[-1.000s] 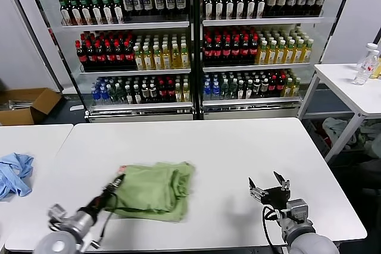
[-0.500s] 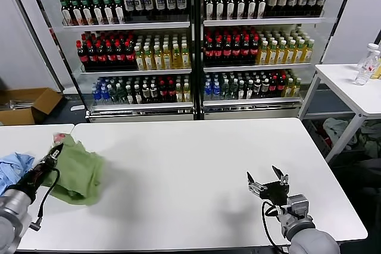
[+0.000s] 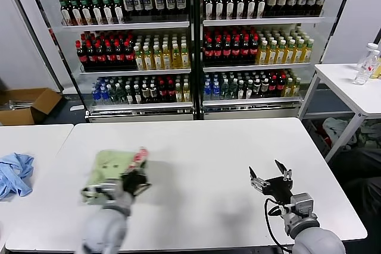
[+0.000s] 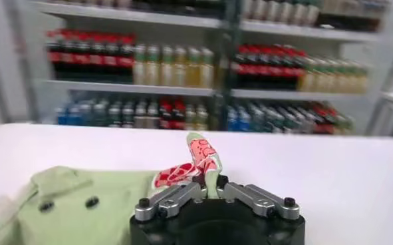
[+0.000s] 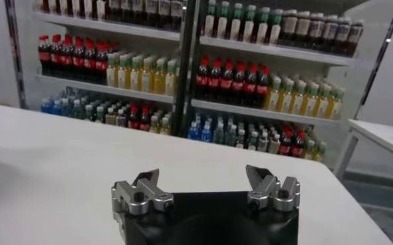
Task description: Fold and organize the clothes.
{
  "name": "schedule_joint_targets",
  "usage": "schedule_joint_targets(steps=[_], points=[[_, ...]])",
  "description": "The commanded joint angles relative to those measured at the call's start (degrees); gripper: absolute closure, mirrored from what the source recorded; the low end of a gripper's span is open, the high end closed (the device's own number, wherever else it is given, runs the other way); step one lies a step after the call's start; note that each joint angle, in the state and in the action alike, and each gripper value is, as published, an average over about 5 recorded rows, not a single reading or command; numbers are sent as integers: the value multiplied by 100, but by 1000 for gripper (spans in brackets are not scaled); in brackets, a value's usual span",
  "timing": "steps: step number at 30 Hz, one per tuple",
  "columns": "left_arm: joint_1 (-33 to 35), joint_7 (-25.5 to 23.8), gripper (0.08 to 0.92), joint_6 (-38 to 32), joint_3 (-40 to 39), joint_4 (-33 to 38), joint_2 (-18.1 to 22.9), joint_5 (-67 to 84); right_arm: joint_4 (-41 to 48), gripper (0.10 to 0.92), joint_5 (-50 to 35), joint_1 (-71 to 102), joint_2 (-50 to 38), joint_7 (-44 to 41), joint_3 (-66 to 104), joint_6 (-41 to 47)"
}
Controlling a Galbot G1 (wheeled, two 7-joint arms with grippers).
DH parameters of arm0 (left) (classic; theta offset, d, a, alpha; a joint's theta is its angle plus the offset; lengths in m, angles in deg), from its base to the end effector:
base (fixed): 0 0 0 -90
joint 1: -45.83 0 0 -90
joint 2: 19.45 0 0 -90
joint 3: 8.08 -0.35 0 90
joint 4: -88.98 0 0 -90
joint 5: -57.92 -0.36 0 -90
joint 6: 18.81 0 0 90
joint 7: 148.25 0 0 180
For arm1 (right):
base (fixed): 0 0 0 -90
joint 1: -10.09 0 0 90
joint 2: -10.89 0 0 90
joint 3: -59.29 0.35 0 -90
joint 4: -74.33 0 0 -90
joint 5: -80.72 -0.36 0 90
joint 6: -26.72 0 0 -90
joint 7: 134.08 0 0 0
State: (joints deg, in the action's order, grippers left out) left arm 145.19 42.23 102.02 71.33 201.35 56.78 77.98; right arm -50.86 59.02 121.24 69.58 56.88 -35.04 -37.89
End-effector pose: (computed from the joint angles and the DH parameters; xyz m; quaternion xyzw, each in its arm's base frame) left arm 0.2869 -0.0087 -0.2717 -0.0644 -0.9795 0.0264 0.1892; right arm 0.2255 -0.0551 -0.2302 0.0707 -0.9846 0.0877 0.1340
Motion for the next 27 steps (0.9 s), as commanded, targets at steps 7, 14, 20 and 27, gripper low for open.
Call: schedule_joint_targets(steps=[7, 14, 20, 27], points=[[-1635, 235, 804, -716, -2448, -1811, 1579, -1773, 4, 203, -245, -182, -8, -5, -42, -2], [-970, 264, 605, -991, -2052, -503, 946, -627, 459, 203, -944, -1062, 142, 143, -789, 153], [182, 292, 432, -1317, -369, 666, -51, 97, 1564, 203, -1875, -2631, 818, 813, -2248, 443], [1481, 436, 236, -1706, 1331, 1137, -549, 645, 2844, 203, -2816, -3597, 1820, 1497, -3237, 699]])
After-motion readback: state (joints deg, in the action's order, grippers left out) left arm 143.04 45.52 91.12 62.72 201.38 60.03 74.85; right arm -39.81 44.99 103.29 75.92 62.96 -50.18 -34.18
